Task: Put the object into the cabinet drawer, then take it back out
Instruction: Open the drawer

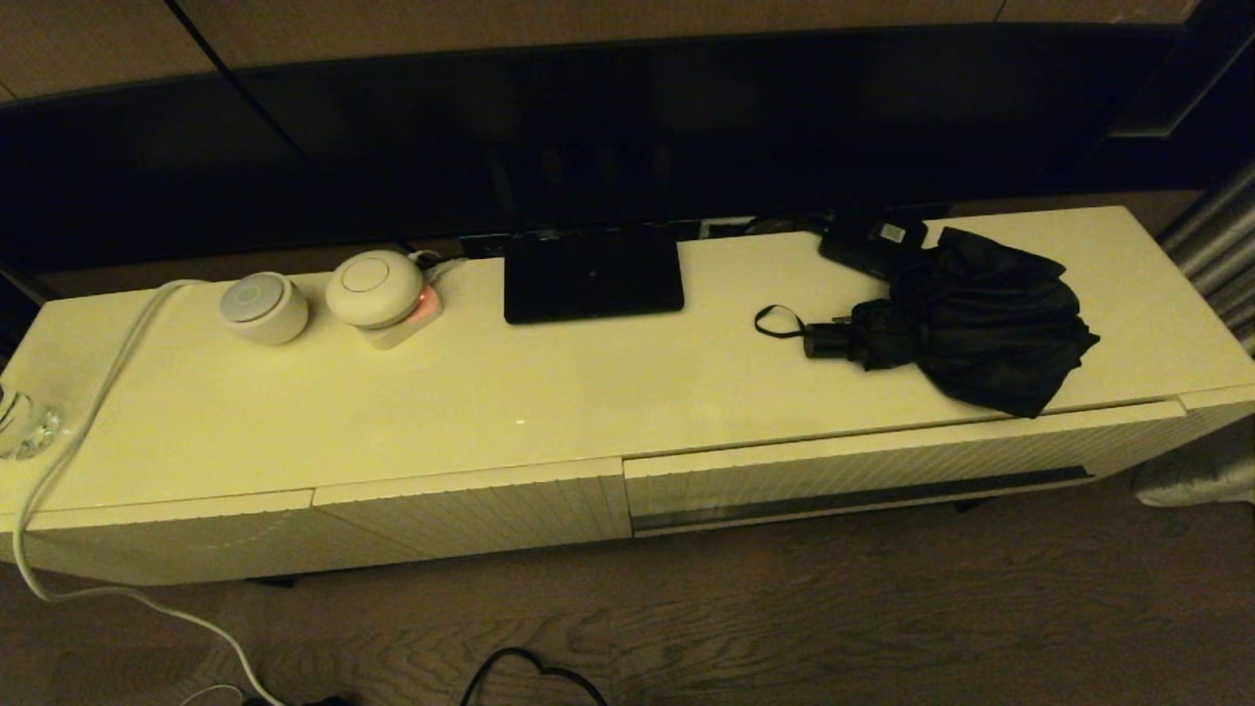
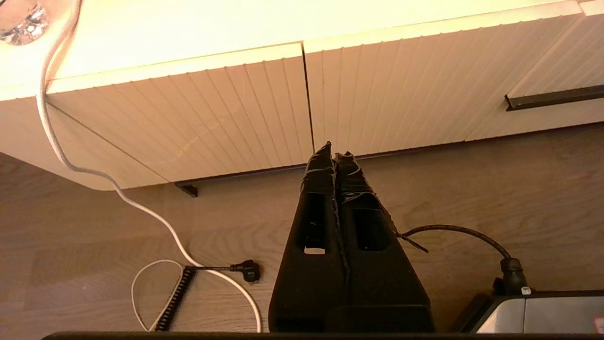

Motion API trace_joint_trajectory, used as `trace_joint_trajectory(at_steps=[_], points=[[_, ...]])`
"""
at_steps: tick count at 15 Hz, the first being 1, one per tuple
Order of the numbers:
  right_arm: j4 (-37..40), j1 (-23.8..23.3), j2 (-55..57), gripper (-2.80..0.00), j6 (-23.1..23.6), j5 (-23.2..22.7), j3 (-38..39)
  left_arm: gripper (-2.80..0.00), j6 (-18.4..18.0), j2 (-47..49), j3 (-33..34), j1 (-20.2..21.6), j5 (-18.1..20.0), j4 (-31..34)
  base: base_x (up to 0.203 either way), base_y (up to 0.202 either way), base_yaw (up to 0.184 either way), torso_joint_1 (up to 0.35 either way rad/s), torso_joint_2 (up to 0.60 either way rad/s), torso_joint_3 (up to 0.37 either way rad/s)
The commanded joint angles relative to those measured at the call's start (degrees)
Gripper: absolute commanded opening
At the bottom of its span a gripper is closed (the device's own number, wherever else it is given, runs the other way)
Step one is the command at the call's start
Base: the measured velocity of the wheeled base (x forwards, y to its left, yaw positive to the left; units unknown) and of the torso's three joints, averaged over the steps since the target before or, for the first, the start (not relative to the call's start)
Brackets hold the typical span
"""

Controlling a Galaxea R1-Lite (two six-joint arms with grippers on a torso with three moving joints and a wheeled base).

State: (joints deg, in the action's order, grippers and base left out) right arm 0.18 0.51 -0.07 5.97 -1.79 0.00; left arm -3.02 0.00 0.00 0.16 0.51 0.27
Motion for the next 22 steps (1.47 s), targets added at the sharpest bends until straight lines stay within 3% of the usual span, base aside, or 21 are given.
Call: trace_joint_trajectory(at_steps=[1, 4, 7, 22], points=[[-0.09, 0.02, -0.10, -2.80, 0.19, 0.02, 0.05, -2.80, 0.03, 0.00, 0.18, 0.02, 0.01, 0.00, 0.000, 0.000, 0.000, 0.000, 0.00, 0.000], [-0.01, 0.02, -0.10, -2.80, -1.33, 0.36, 0.03, -2.80, 0.03, 0.00, 0.18, 0.02, 0.01, 0.00, 0.000, 0.000, 0.000, 0.000, 0.00, 0.000], [-0.36, 0.02, -0.01, -2.80, -6.94, 1.00, 0.01, -2.80, 0.03, 0.00, 0.18, 0.02, 0.01, 0.00, 0.000, 0.000, 0.000, 0.000, 0.00, 0.000], [-0.35, 0.02, -0.10, -2.80, -6.07, 1.18, 0.09, -2.80, 0.03, 0.00, 0.18, 0.02, 0.01, 0.00, 0.000, 0.000, 0.000, 0.000, 0.00, 0.000]])
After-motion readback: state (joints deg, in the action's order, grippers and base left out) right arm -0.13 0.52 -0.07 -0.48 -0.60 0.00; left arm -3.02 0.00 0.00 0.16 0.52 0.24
